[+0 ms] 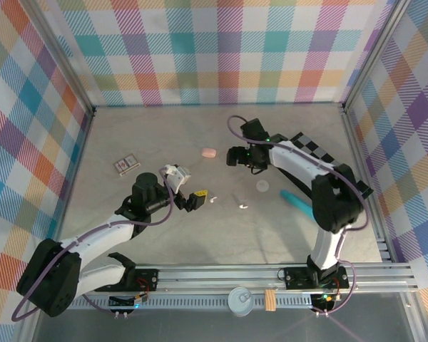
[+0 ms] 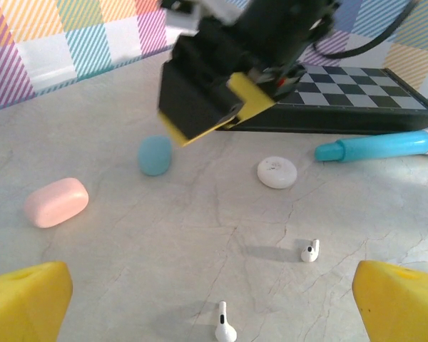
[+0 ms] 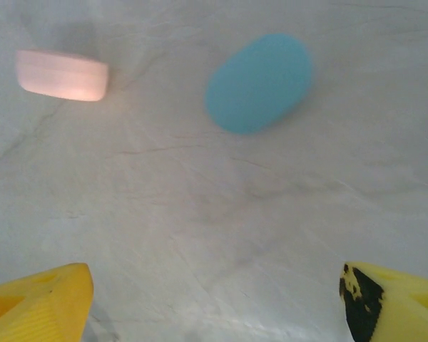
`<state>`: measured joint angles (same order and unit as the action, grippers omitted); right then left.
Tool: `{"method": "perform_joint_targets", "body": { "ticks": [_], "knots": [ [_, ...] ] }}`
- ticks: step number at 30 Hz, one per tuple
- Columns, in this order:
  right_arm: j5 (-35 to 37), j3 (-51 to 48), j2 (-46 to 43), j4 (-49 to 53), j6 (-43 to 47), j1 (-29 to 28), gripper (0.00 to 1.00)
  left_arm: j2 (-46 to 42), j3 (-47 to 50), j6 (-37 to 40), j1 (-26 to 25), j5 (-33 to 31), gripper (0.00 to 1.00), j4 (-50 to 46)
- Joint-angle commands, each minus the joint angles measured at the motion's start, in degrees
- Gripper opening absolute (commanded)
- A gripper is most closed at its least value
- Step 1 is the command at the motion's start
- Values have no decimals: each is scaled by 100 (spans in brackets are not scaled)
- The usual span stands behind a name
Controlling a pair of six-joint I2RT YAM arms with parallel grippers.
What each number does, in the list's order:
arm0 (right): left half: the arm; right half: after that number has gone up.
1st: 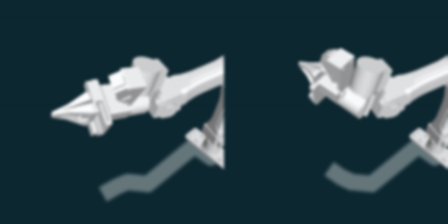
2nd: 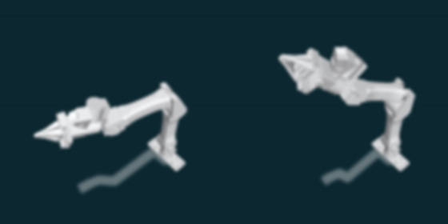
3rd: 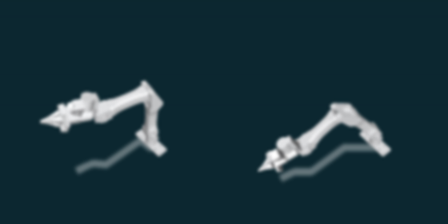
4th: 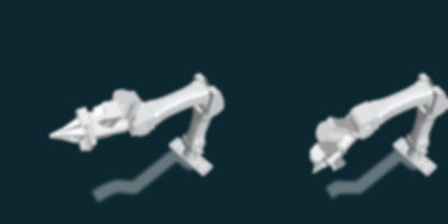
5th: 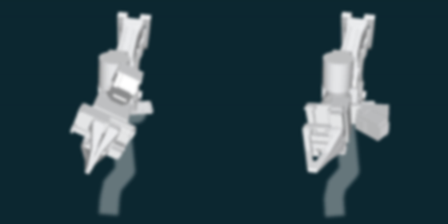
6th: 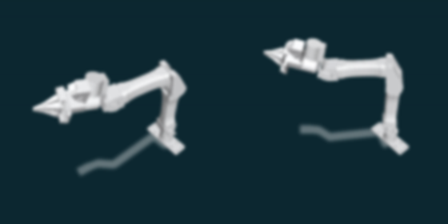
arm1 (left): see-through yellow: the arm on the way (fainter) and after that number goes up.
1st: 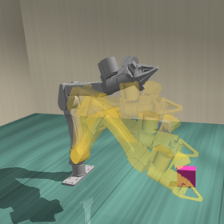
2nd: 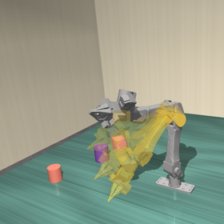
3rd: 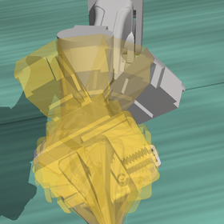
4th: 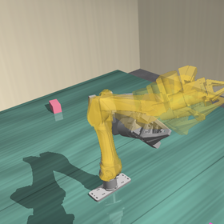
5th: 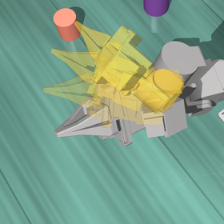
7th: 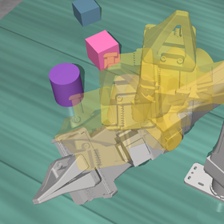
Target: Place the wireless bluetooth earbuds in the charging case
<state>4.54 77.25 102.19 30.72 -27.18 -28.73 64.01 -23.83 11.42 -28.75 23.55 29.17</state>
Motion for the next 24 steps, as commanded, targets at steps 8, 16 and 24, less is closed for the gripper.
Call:
{"method": "perform_joint_targets", "body": {
  "ticks": [8,16,24],
  "knots": [
    [281,-631,-288,862,18,540,88,449,-400,-48,-109,330,100,476],
    [-167,-234,466,1223,529,526,81,589,-505,-53,-148,383,100,478],
    [-654,-64,740,987,882,413,77,589,-561,-26,-157,390,100,383]
  ]
}}
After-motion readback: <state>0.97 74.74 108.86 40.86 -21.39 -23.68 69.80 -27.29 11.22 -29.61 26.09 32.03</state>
